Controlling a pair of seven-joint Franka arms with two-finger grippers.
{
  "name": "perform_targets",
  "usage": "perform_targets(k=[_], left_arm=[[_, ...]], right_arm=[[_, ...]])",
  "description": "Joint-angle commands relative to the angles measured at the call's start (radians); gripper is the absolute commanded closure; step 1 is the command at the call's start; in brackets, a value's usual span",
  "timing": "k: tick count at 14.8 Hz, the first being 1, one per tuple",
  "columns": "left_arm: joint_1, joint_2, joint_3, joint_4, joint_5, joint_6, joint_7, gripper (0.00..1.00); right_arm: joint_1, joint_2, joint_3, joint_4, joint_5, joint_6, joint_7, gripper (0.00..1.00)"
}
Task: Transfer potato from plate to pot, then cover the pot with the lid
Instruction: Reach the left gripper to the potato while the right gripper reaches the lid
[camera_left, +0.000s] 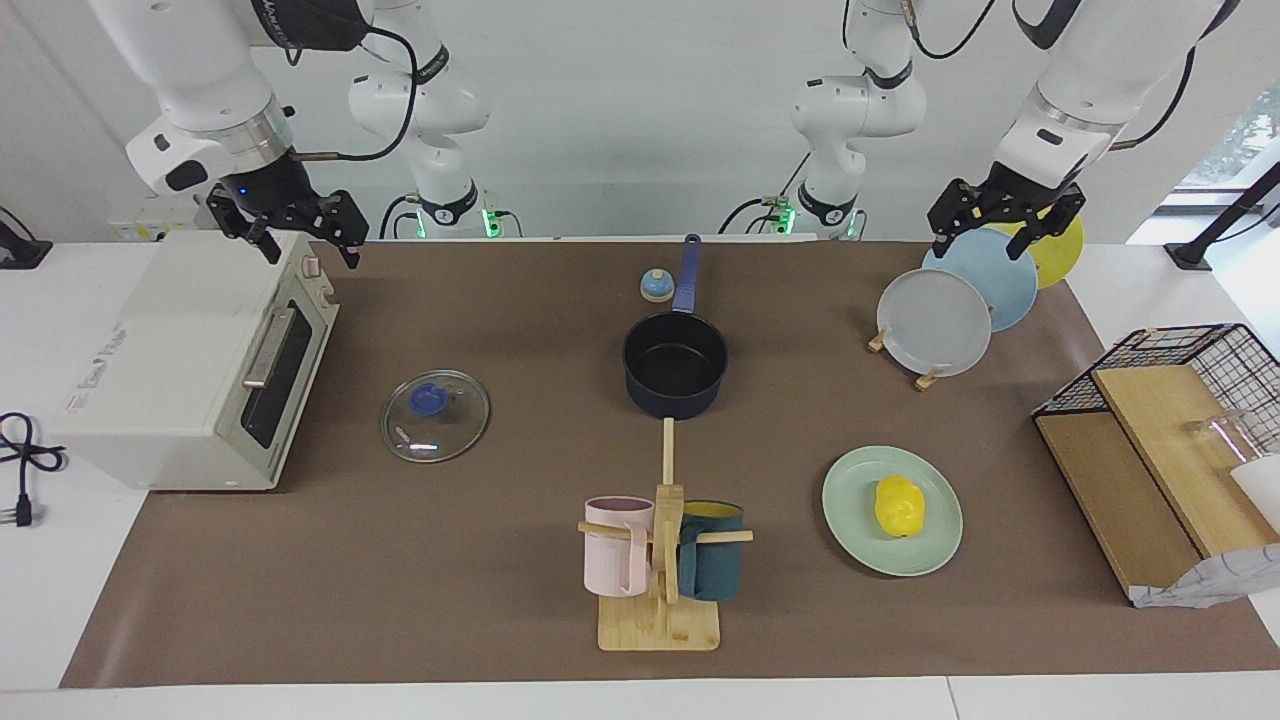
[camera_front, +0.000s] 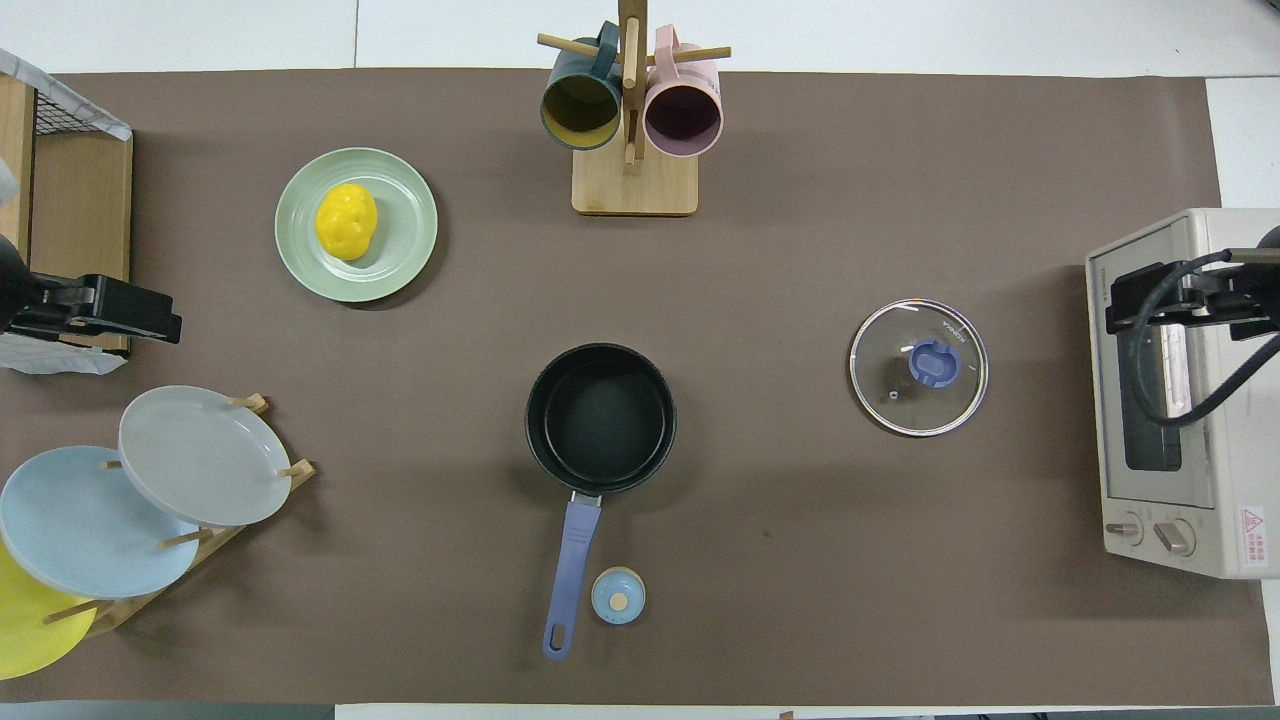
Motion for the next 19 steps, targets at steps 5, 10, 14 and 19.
perform_targets(k=[5, 10, 14, 19], left_arm=[[0.000, -0.005, -0.003, -0.003, -0.008, -0.004, -0.011, 0.00], [0.000, -0.027, -0.003, -0.054, -0.008, 0.031, 0.000, 0.00], [-0.001, -0.014, -0.004, -0.051, -0.008, 0.099, -0.009, 0.00], [-0.035, 0.246, -0.009, 0.135, -0.002, 0.083, -0.011, 0.00]], right_arm=[[-0.003, -0.003, 0.005, -0.007, 0.015, 0.007, 0.001, 0.00], [0.000, -0.012, 0.010, -0.027, 0.015, 0.013, 0.000, 0.00], [0.032, -0.064, 0.011, -0.165, 0.015, 0.129, 0.001, 0.00], [0.087, -0.043, 0.013, -0.315, 0.016, 0.361, -0.003, 0.00]])
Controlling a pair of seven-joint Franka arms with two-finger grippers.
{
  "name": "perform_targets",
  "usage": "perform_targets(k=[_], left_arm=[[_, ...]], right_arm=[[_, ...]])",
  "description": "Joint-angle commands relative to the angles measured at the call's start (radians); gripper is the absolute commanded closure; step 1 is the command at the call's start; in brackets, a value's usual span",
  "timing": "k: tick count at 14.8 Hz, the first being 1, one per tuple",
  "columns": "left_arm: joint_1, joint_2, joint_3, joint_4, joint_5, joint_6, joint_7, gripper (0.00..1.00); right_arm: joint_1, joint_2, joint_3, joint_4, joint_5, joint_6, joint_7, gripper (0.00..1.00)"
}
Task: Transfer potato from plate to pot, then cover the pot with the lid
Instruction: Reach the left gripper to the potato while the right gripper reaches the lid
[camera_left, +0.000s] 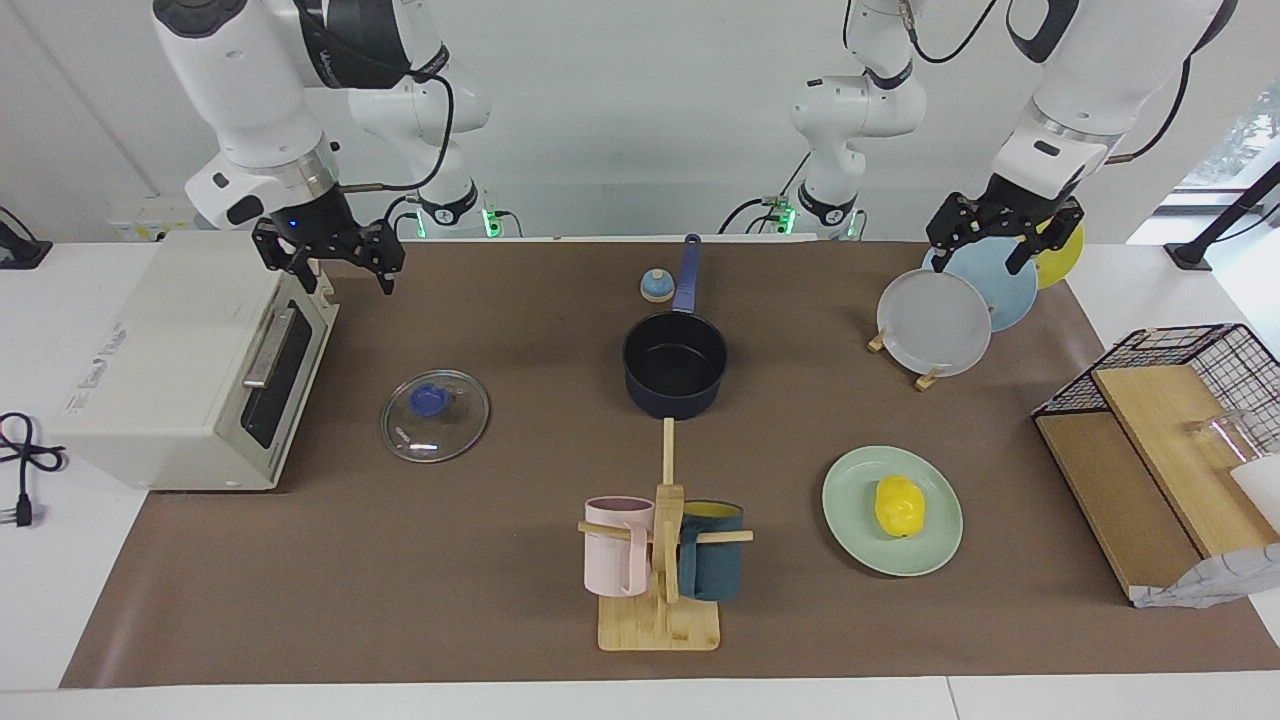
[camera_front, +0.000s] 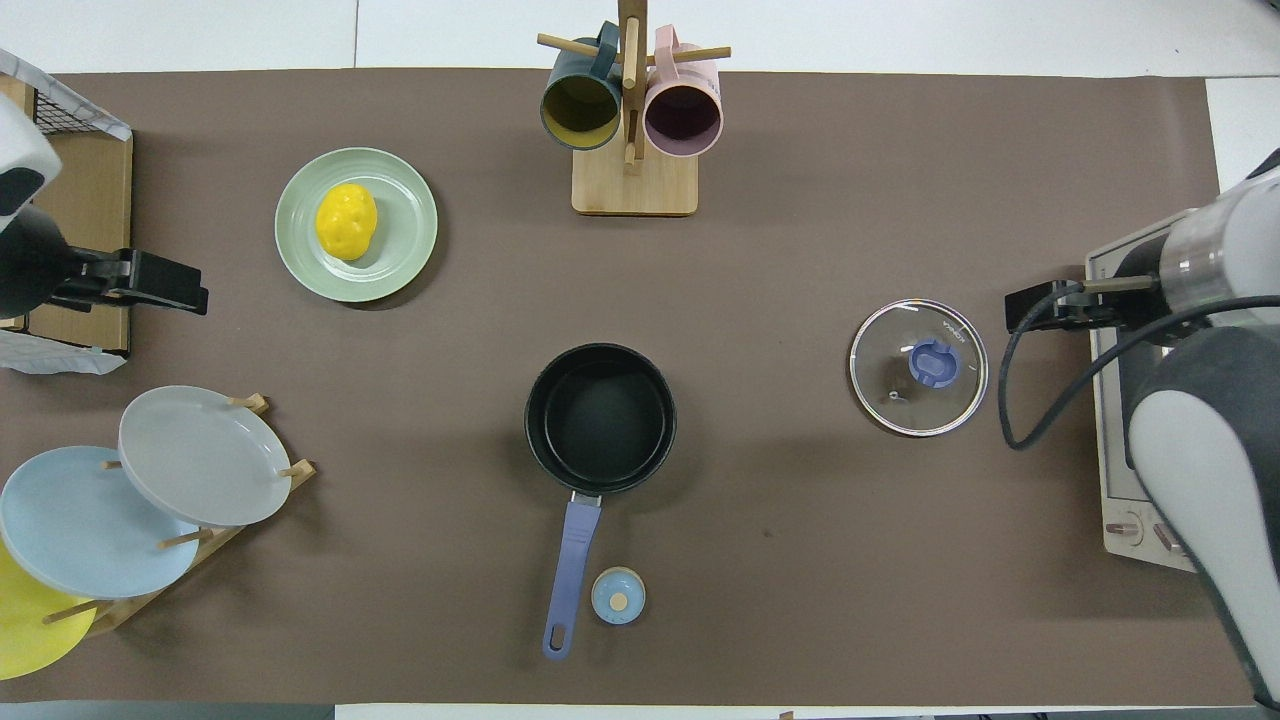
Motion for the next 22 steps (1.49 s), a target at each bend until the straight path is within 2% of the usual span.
perform_targets(k=[1, 3, 7, 11, 15, 17, 22], left_arm=[[-0.032, 0.242, 0.000, 0.172, 0.001, 0.013, -0.011, 0.00], [-0.038, 0.374, 0.003, 0.264, 0.001, 0.075, -0.011, 0.00], [-0.037, 0.519, 0.008, 0.275, 0.036, 0.245, -0.011, 0.00], [-0.029, 0.611, 0.008, 0.278, 0.085, 0.378, -0.011, 0.00], [-0.034, 0.619, 0.008, 0.255, 0.093, 0.431, -0.011, 0.00], [-0.031, 0.608, 0.008, 0.193, 0.119, 0.493, -0.011, 0.00], [-0.032, 0.591, 0.008, 0.142, 0.119, 0.518, -0.012, 0.00]], right_arm=[[0.007, 0.027, 0.003, -0.067, 0.013, 0.097, -0.003, 0.00], [0.024, 0.086, 0.003, -0.089, 0.013, 0.172, 0.000, 0.00], [0.029, 0.104, 0.002, -0.213, 0.013, 0.335, -0.002, 0.00], [0.021, 0.107, 0.002, -0.274, 0.013, 0.380, -0.026, 0.00], [0.016, 0.107, 0.002, -0.336, 0.013, 0.452, -0.055, 0.00], [0.018, 0.101, 0.002, -0.377, 0.013, 0.518, -0.062, 0.00], [-0.024, 0.120, 0.002, -0.416, 0.013, 0.579, -0.134, 0.00]])
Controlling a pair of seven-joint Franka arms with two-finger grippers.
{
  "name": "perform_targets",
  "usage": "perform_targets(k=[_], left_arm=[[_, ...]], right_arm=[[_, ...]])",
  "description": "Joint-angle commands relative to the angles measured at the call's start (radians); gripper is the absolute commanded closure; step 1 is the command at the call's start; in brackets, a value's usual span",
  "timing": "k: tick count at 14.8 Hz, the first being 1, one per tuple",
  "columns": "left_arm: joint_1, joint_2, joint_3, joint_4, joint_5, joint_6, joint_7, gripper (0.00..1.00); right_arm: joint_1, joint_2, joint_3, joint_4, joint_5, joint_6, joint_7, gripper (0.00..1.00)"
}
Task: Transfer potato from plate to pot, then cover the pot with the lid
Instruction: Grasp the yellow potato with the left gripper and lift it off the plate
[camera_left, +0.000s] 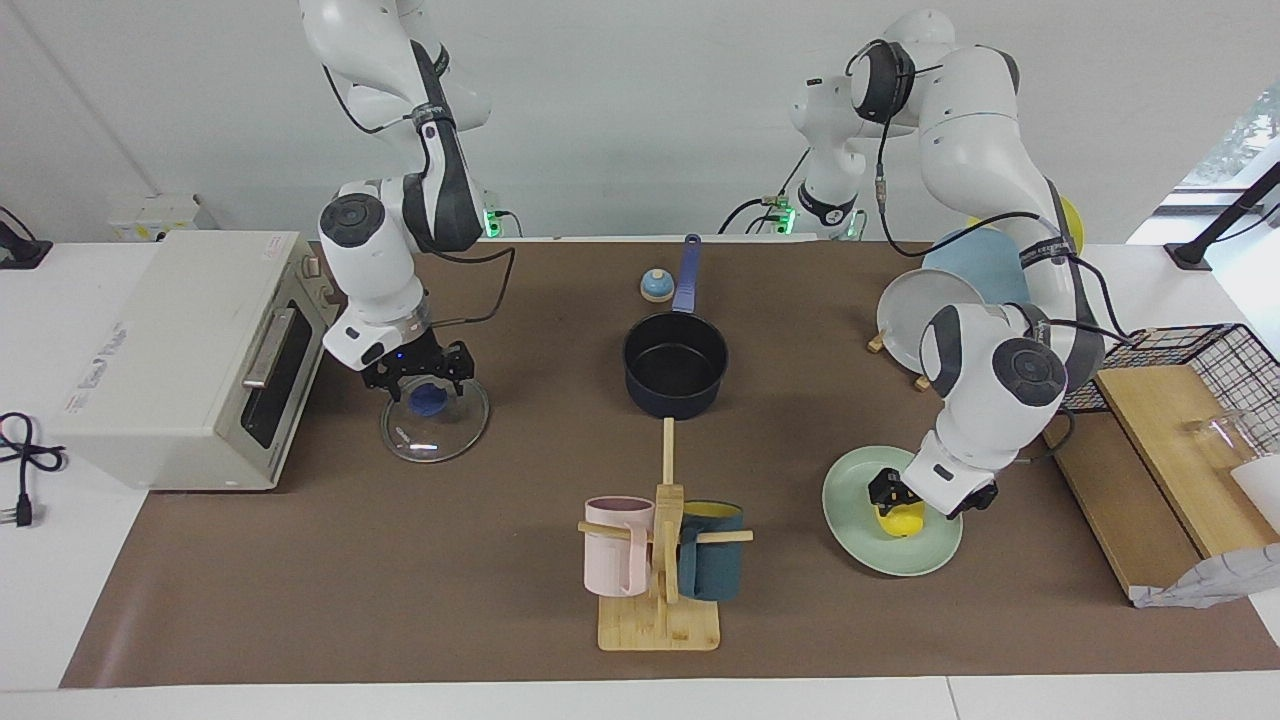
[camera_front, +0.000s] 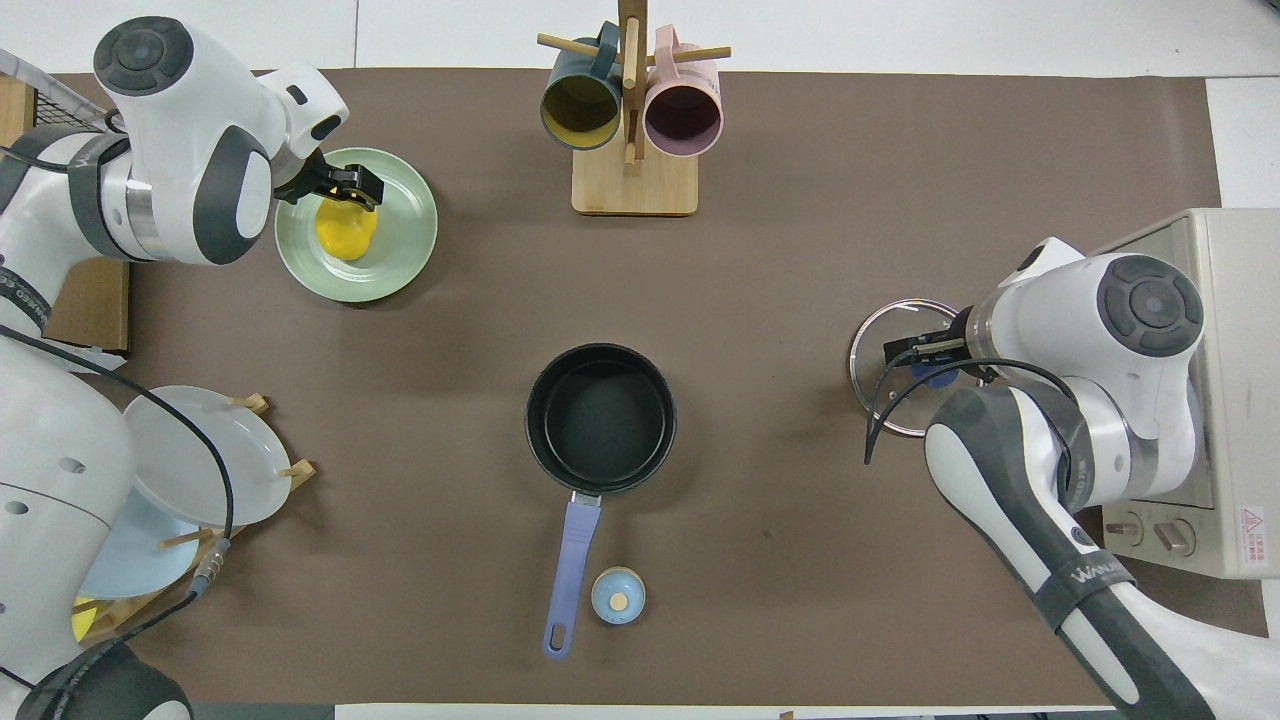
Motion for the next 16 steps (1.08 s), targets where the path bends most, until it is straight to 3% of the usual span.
perform_targets(k=[1, 6, 7, 8, 9, 10, 13, 16], left_arm=[[-0.006, -0.028, 0.005, -0.059, 0.026, 0.041, -0.013, 0.00], [-0.006, -0.048, 0.005, -0.119, 0.026, 0.098, -0.013, 0.02], [-0.006, -0.050, 0.005, -0.119, 0.026, 0.093, -0.013, 0.18], [-0.004, -0.051, 0.005, -0.117, 0.026, 0.088, -0.012, 0.47], [-0.004, -0.052, 0.003, -0.117, 0.026, 0.084, -0.012, 0.89], [-0.006, -0.052, 0.003, -0.116, 0.026, 0.082, -0.012, 1.00], [-0.012, -0.059, 0.000, -0.077, 0.010, 0.049, -0.012, 1.00], [-0.013, -0.192, -0.001, -0.050, -0.070, -0.112, -0.012, 1.00]], right_arm=[[-0.039, -0.011, 0.006, -0.047, 0.013, 0.038, -0.053, 0.00], [-0.025, -0.012, 0.007, -0.067, 0.013, 0.051, -0.047, 0.00], [-0.024, -0.011, 0.007, -0.067, 0.013, 0.061, -0.048, 0.00], [-0.009, -0.009, 0.007, -0.068, 0.013, 0.077, -0.050, 0.00], [0.001, -0.003, 0.007, -0.068, 0.013, 0.083, -0.051, 0.00], [-0.001, 0.012, 0.006, -0.068, 0.013, 0.087, -0.060, 0.00], [-0.004, 0.020, 0.006, -0.068, 0.013, 0.103, -0.083, 0.00], [-0.007, 0.022, 0.006, -0.068, 0.013, 0.104, -0.085, 0.00]])
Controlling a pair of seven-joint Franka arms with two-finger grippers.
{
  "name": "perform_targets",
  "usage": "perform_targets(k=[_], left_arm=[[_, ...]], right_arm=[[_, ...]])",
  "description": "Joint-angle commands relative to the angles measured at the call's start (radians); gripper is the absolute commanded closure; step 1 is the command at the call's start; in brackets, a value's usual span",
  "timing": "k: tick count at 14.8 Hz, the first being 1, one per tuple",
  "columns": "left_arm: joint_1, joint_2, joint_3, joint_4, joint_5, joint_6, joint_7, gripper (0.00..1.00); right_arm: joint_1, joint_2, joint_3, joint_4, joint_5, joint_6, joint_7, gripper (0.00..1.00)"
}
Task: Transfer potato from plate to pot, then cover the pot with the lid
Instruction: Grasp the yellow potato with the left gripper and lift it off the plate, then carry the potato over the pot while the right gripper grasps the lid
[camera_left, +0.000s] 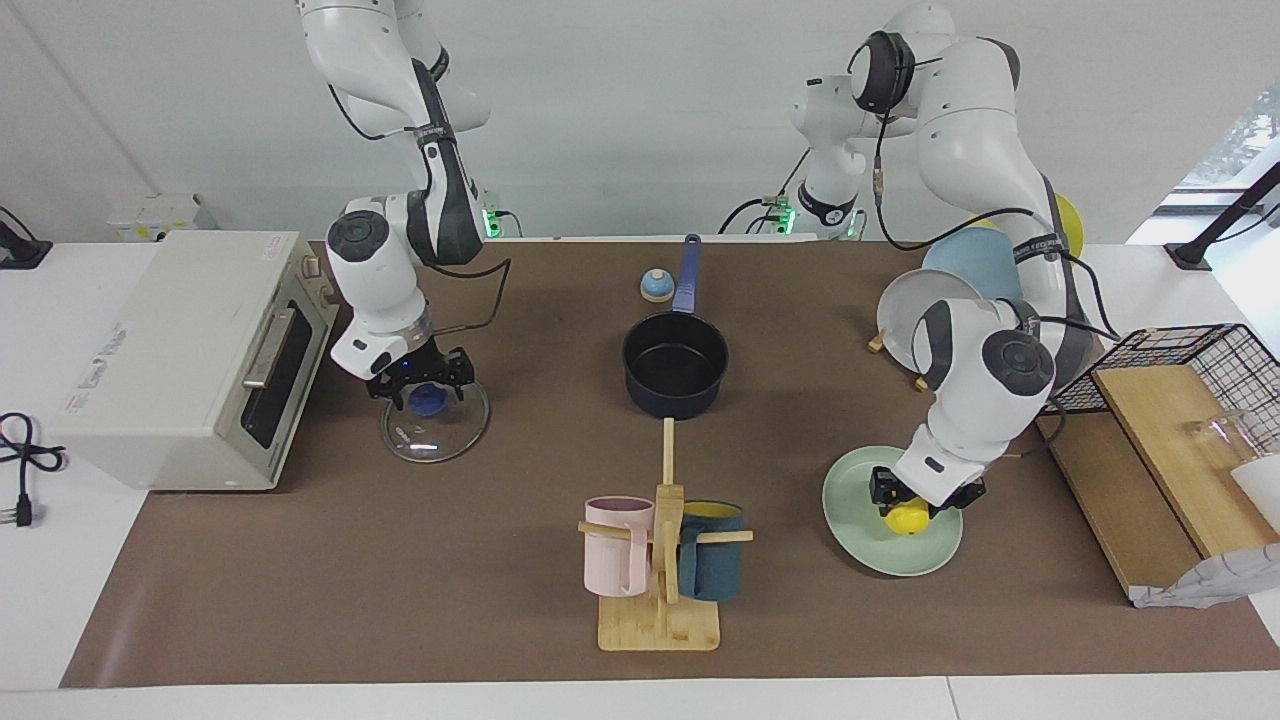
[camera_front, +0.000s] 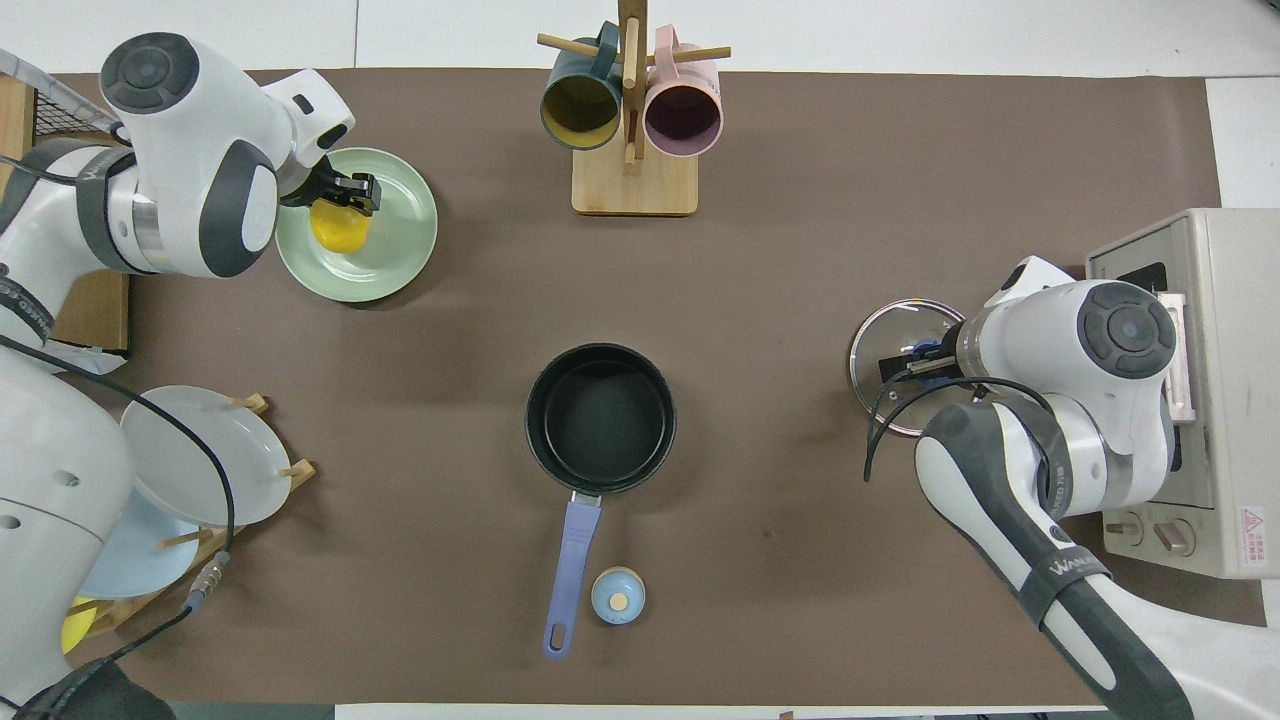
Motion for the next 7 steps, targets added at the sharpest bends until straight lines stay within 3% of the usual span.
perform_targets(k=[1, 5, 7], left_arm=[[-0.012, -0.177, 0.007, -0.014, -0.062, -0.167, -0.017, 1.00], [-0.073, -0.336, 0.001, -0.019, -0.078, -0.387, -0.117, 1.00], [-0.133, -0.395, 0.000, -0.042, -0.079, -0.451, -0.181, 1.00]], right_arm=[[-0.010, -0.004, 0.002, -0.012, 0.013, 0.020, -0.032, 0.07], [-0.010, -0.004, 0.002, -0.012, 0.013, 0.017, -0.032, 0.27], [-0.010, -0.002, 0.002, -0.006, 0.013, 0.008, -0.032, 0.51]])
